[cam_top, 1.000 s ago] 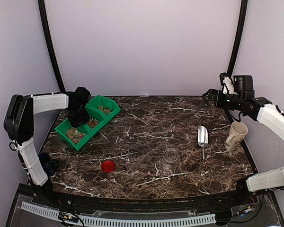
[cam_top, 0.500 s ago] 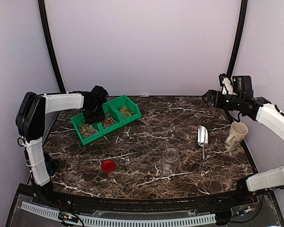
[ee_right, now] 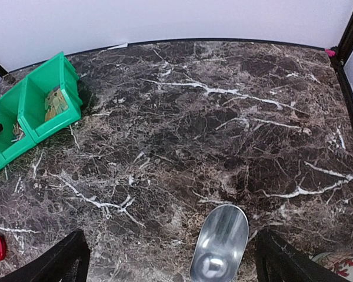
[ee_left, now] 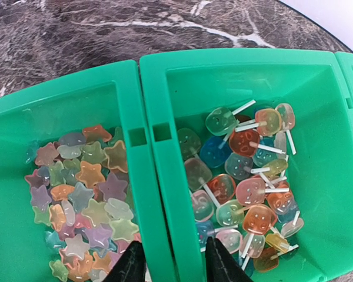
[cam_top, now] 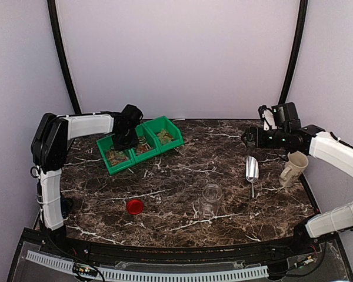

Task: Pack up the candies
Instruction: Move the storage box to the center of the board.

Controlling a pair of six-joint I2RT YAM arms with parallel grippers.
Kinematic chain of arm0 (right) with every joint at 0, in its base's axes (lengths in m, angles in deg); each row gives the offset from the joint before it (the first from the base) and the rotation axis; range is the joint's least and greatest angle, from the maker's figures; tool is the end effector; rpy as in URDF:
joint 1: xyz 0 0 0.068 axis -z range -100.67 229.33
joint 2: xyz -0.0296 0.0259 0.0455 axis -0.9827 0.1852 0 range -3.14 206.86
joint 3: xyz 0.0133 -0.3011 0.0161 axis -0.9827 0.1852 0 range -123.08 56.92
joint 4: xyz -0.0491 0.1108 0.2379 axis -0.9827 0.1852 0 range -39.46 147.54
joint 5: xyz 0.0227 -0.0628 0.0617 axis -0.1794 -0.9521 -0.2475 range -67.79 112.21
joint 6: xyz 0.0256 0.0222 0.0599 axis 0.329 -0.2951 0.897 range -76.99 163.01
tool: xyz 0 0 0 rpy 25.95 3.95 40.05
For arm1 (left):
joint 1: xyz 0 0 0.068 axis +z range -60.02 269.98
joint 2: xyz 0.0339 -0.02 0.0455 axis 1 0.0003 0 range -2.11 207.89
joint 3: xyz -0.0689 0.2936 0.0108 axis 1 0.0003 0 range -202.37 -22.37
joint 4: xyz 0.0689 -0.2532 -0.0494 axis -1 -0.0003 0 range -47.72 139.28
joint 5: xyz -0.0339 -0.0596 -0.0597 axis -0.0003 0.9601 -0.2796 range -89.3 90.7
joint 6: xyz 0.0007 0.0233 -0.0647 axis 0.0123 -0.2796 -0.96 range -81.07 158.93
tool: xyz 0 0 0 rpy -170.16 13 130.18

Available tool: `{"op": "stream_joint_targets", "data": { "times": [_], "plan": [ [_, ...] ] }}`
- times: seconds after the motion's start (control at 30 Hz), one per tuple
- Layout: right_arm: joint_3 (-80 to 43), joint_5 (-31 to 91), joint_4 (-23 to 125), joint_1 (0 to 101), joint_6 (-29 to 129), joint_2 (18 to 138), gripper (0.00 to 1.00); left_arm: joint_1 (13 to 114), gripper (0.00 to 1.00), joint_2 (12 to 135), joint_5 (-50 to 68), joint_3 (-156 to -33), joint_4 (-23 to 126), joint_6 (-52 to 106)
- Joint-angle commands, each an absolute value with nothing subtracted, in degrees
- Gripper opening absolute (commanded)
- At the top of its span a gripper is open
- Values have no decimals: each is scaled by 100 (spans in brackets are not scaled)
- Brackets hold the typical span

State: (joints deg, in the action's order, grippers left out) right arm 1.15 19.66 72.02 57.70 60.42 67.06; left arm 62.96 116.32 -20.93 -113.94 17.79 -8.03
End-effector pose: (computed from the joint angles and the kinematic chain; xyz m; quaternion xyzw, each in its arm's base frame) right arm 0.2643 0.1020 0.3096 -0.0227 0.8902 0.1332 0.4351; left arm 0.4341 -0.1984 0.2051 -0.2141 0.9219 -0.0169 0.3226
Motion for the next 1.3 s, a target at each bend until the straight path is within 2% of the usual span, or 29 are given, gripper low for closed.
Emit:
{"op": "stream_joint_targets", "data": {
  "times": [0.0,0.43,0.9,1.17,1.27],
  "plan": [
    [304,1518,7348,5608,6256,6647,98,6202,38,11925,-1850,-11839,1807,-1096],
    [1044,1624,7441,5516,6815,6558,99,6047,38,12458,-1264,-12668,1862,-1710],
    [1346,1648,7174,5503,6973,6966,98,5960,68,12154,-1355,-12829,1611,-1282],
    [1287,1311,7092,5500,7029,7384,100,5871,69,11262,-1462,-11989,1991,-1127],
    [1275,1307,7036,5498,7050,7615,98,5818,70,10950,-1665,-11708,2095,-1054]
  ]
}}
